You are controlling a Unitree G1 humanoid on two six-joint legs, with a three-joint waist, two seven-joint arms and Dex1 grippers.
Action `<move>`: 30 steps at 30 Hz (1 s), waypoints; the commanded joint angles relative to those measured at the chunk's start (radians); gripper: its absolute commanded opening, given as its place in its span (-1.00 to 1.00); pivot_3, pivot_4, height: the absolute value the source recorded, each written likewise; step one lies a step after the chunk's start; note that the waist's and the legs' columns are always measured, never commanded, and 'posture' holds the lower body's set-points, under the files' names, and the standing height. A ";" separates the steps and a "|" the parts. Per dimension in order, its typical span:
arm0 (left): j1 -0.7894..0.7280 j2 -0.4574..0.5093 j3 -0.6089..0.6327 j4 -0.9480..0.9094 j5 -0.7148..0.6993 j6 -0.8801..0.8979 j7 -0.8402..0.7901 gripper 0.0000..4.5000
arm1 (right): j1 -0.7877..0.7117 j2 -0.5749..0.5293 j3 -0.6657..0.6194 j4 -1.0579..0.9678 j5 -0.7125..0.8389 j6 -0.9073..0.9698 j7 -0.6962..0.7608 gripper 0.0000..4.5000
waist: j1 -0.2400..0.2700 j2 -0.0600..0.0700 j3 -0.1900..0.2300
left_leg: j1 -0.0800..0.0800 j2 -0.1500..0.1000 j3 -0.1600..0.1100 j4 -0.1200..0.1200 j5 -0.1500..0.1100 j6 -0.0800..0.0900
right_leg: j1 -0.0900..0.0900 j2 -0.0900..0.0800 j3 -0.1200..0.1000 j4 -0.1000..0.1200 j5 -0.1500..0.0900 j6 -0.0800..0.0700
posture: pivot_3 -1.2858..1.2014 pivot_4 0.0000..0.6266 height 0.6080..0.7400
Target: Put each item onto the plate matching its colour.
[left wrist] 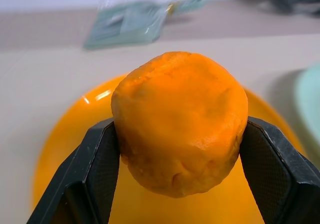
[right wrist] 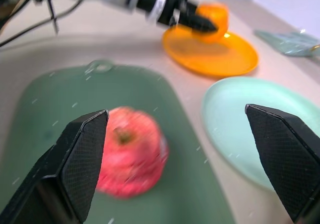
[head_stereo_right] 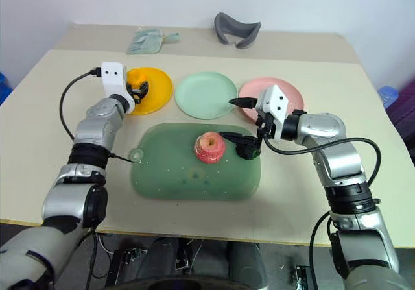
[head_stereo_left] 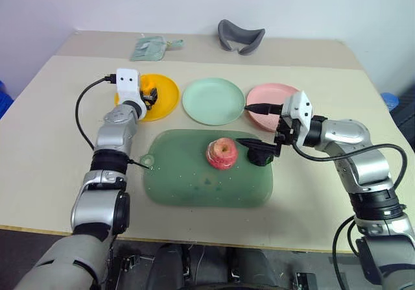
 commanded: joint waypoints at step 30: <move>0.352 0.080 -0.183 -0.703 -0.265 0.173 -0.697 0.99 | 0.130 -0.027 -0.062 -0.303 0.126 0.268 -0.149 1.00 | -0.005 -0.001 0.001 | -0.001 0.002 0.000 0.000 0.001 -0.002 | -0.001 0.002 0.000 0.001 0.000 0.000 | 0.03 -0.52 1.00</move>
